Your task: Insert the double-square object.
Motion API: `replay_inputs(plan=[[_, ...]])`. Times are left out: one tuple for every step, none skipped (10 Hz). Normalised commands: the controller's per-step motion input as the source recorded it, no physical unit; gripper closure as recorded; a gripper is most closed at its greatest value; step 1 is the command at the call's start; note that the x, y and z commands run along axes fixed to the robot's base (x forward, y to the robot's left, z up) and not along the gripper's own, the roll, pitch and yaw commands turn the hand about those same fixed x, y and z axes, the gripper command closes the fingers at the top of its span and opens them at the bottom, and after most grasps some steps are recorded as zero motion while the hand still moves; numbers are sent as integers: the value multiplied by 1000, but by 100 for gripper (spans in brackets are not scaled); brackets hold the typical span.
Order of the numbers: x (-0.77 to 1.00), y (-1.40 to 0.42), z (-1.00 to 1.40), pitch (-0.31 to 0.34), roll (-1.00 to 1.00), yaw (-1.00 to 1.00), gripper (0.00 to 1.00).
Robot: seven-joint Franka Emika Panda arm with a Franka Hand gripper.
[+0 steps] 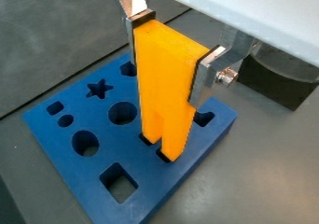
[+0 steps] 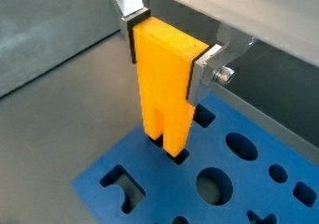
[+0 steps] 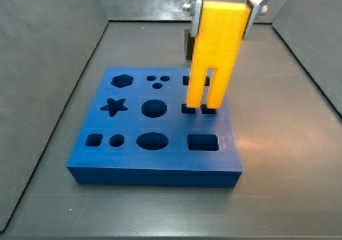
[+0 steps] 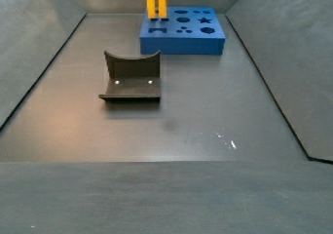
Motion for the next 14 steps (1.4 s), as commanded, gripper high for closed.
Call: replay_inputs(plan=[[-57,-29,-226,-13,0,0,100],[0,-54,-229,-16,0,0,100],[0,-140,-200,-16,-4,9,100],[20,-103,-217,-19,-14,0,100],[0,0,-317,-4,0,0,100],[0,0,-389,0,0,0,100],[226,0,-611,0,0,0,100],[357,23,-797,0,0,0,100],[377,9,-786,0,0,0,100],[223,23,-731,0,23,0,100],[0,69,-663,0,69,0,100],[-29,60,-691,0,66,11,100],[-91,37,-737,0,54,20,100],[-131,17,-629,0,20,14,100]])
